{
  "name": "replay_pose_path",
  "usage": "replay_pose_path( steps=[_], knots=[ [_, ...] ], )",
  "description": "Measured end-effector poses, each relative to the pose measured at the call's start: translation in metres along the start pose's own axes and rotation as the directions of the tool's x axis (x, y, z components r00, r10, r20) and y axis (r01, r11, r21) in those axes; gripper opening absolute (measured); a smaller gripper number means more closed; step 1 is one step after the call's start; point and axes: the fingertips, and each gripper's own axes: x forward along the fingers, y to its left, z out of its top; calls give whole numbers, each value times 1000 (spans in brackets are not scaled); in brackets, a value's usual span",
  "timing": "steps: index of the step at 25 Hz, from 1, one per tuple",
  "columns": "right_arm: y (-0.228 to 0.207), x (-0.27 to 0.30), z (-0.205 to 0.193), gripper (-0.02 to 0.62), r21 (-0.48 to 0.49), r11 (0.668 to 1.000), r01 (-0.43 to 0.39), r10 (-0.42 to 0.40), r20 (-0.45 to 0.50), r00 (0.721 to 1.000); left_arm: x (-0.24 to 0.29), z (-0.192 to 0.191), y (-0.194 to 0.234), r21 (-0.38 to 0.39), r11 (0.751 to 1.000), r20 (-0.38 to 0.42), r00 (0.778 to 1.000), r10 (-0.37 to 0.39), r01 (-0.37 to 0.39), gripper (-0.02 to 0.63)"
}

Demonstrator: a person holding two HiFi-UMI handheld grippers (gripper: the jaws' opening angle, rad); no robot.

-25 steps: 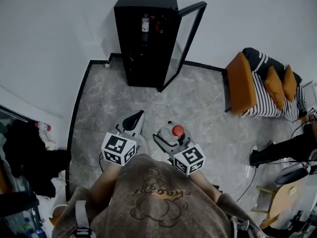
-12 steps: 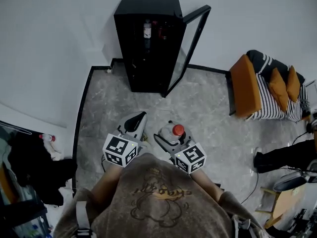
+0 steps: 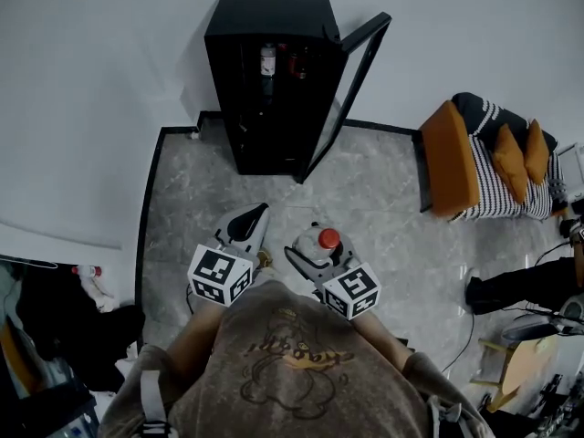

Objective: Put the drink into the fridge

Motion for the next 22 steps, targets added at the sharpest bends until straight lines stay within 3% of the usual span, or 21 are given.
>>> replay_pose_path(
  steps=[22],
  knots=[
    [-47, 107, 32, 341, 21, 999, 32, -31, -26, 999, 55, 24, 107, -1, 998, -31, 998, -56, 56, 5]
  ],
)
